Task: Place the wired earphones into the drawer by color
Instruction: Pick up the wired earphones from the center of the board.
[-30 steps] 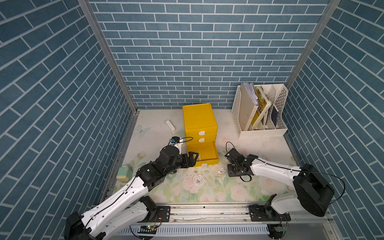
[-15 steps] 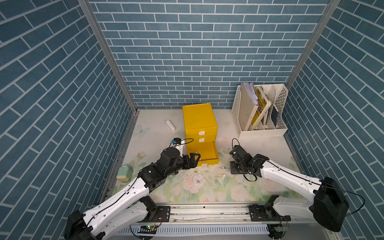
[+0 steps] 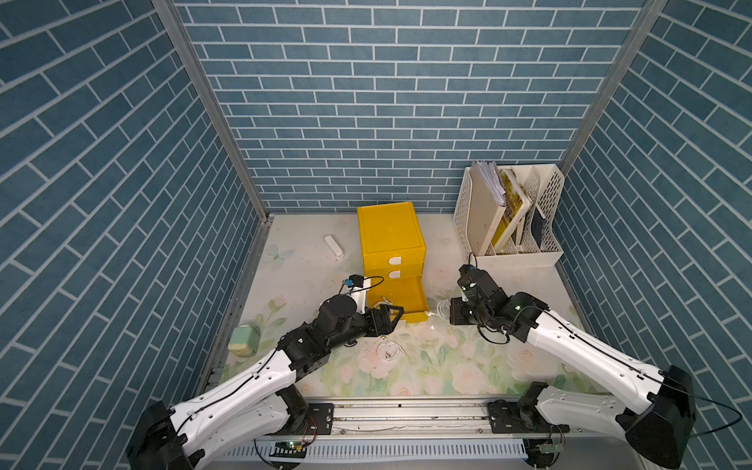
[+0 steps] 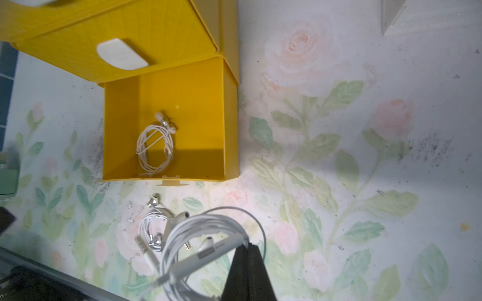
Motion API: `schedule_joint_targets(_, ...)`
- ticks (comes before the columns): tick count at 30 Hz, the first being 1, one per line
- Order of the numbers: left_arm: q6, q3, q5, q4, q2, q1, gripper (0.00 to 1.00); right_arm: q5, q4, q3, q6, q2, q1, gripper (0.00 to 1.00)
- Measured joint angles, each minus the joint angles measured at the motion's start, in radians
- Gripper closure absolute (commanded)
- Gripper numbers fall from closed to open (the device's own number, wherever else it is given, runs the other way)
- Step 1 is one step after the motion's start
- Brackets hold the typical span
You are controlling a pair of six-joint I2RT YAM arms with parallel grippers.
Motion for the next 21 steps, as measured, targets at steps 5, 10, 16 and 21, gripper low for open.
schedule_joint_targets(5, -0.072, -0.018, 0.028, 0.124, 0.042, -0.082, 0.04, -0.034, 0.007, 0.022, 0.0, 0.027, 0.0, 0.99)
schedule_joint_targets(10, -0.127, -0.017, 0.004, 0.196, 0.08, -0.181, 0.04, -0.054, 0.008, 0.022, 0.0, 0.046, 0.0, 0.99)
schedule_joint_targets(16, -0.12, 0.038, -0.05, 0.189, 0.142, -0.206, 0.05, -0.08, 0.017, 0.022, -0.005, 0.046, 0.0, 0.99)
schedule_joint_targets(21, -0.041, 0.136, -0.093, 0.13, 0.215, -0.206, 0.06, -0.118, 0.024, 0.022, -0.012, 0.027, 0.001, 0.99)
